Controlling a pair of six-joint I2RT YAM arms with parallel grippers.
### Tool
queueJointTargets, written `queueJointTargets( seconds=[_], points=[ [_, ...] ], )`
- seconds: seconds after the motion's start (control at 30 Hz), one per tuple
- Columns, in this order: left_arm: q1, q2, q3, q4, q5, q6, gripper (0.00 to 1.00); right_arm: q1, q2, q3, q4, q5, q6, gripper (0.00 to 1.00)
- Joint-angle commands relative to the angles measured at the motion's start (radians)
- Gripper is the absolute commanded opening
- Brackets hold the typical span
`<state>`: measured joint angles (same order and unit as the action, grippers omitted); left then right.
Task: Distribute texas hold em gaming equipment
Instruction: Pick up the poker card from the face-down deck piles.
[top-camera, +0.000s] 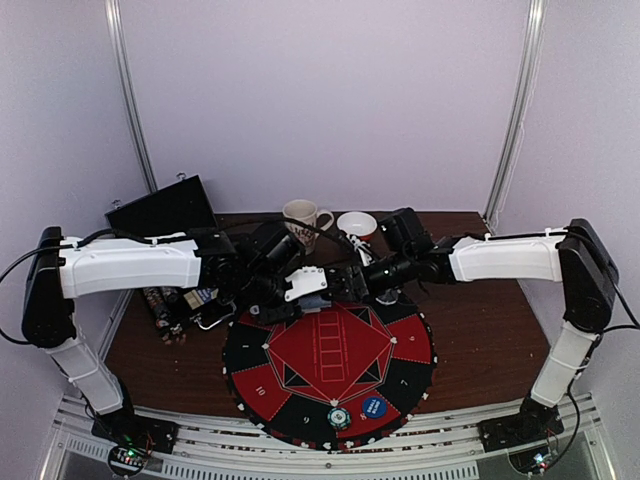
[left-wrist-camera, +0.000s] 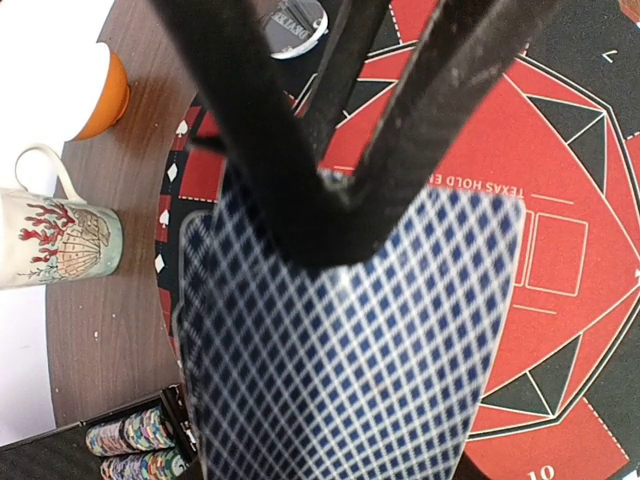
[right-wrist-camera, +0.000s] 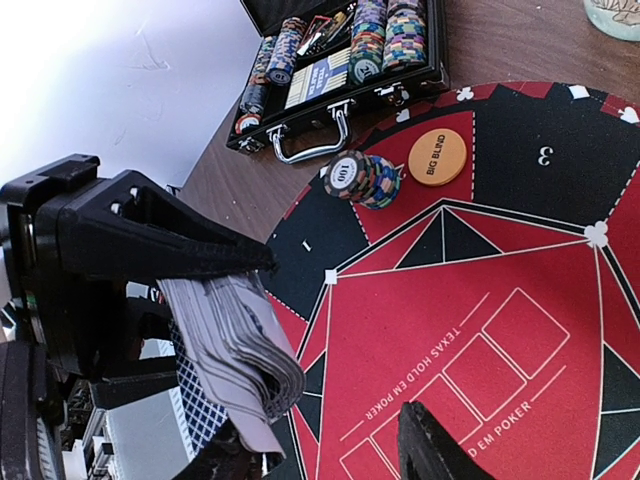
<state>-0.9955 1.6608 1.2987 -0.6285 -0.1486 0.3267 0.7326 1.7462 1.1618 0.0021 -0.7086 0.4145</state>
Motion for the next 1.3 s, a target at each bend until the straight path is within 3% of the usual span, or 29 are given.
queueJointTargets(
  seconds=[0.0,0.2,0.43,0.77,1.27],
  points=[
    [0.005,-0.044,-0.001,0.039,-0.001,-0.01,0.47,-0.012,-0.03,0.022,-0.074,0.04,-0.037,0.47],
    [0.005,-0.035,0.0,0.039,-0.002,-0.009,0.48,-0.012,-0.035,0.032,-0.032,-0.065,-0.012,0.3],
    [0.013,-0.001,-0.004,0.009,-0.019,-0.023,0.48,-0.012,-0.047,0.047,-0.103,-0.022,-0.038,0.14],
    [0.026,-0.003,-0.01,0.009,-0.012,-0.032,0.48,-0.012,-0.052,0.066,-0.163,-0.002,-0.069,0.01],
    [0.052,-0.015,-0.032,0.022,-0.011,-0.055,0.48,-0.051,-0.144,0.076,-0.261,-0.03,-0.138,0.0]
  ],
)
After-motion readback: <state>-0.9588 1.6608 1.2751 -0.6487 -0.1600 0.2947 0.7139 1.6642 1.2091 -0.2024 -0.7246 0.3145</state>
